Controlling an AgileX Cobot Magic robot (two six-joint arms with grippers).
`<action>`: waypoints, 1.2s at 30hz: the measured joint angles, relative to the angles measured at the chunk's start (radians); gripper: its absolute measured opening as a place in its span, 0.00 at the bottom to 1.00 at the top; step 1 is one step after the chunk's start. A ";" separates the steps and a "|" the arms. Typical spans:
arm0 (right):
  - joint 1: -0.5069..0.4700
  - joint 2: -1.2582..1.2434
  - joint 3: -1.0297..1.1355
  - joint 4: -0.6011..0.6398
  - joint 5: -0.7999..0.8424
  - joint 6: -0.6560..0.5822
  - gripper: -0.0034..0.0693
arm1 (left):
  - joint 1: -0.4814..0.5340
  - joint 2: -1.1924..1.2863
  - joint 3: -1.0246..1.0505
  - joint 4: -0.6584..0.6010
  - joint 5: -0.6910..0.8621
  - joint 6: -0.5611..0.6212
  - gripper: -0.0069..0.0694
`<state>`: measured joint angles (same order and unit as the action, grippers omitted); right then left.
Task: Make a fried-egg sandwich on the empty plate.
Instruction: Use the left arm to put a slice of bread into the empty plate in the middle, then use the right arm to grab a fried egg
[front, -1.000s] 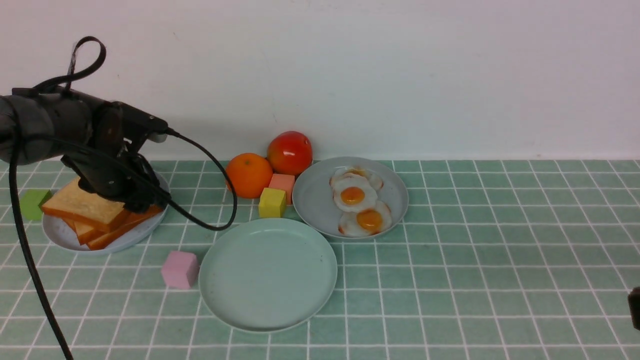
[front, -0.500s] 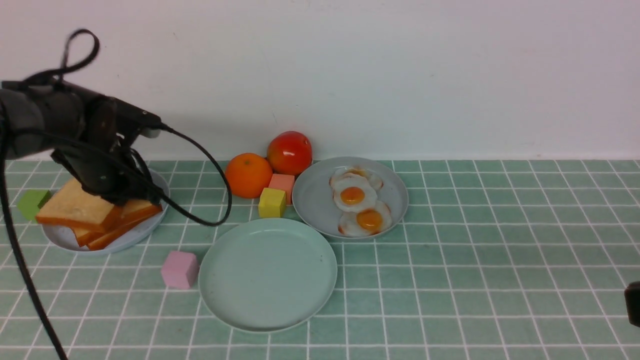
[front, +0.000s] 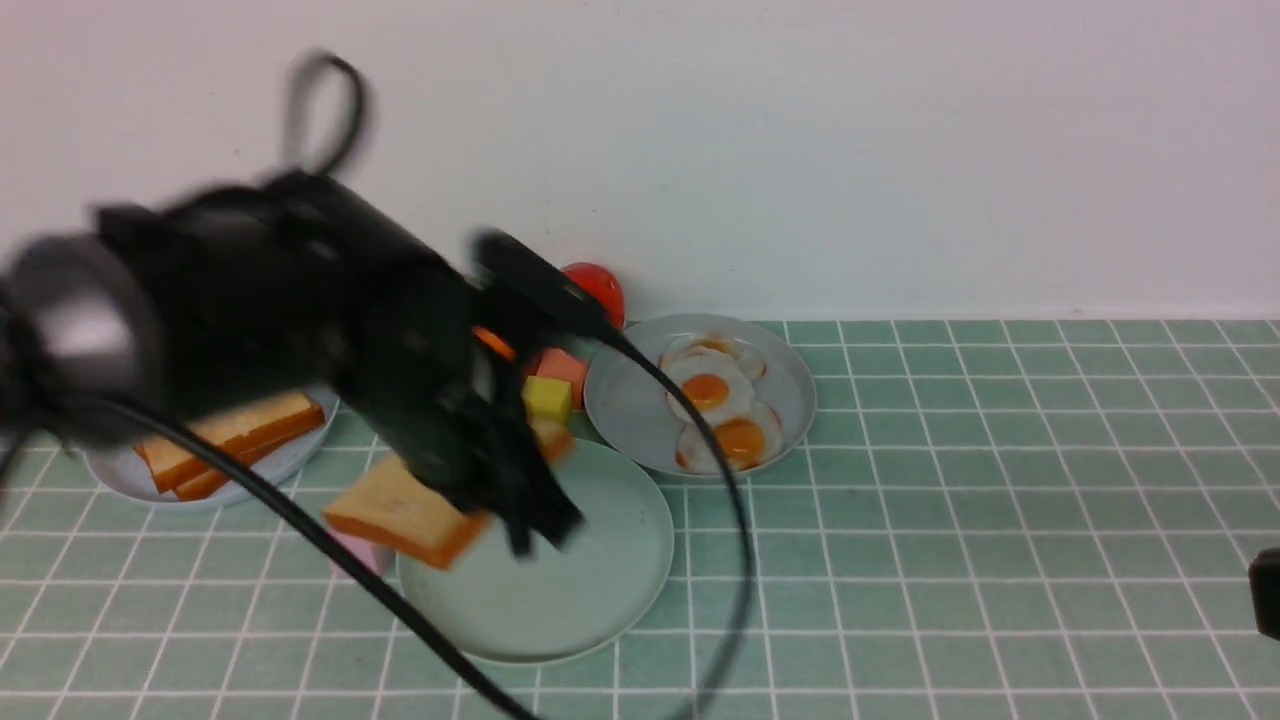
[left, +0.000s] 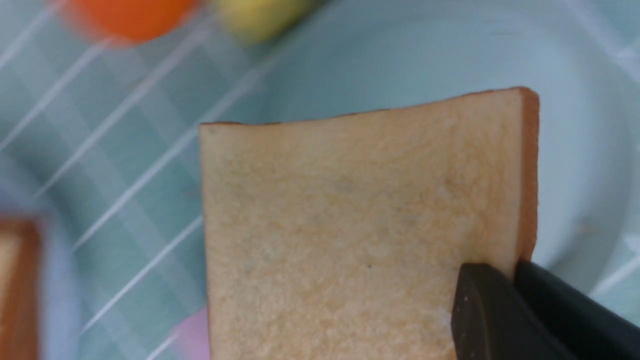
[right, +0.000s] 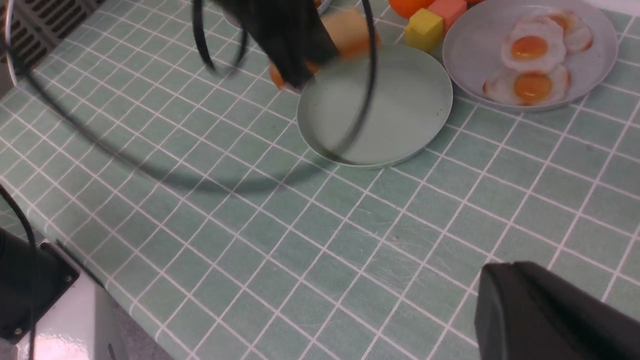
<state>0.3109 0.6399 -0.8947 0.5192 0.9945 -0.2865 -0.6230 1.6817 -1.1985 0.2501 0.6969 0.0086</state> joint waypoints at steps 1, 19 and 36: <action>0.000 0.000 0.000 0.002 0.001 0.000 0.08 | -0.006 0.004 0.000 0.002 -0.001 -0.001 0.11; 0.000 0.000 0.000 0.023 0.040 0.001 0.26 | -0.073 0.183 0.002 0.104 -0.160 -0.037 0.39; 0.000 0.384 -0.032 0.032 -0.173 0.004 0.40 | -0.073 -0.627 0.182 -0.170 -0.152 -0.222 0.07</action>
<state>0.3109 1.0243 -0.9271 0.5508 0.8215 -0.2823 -0.6963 1.0542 -1.0160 0.0805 0.5453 -0.2138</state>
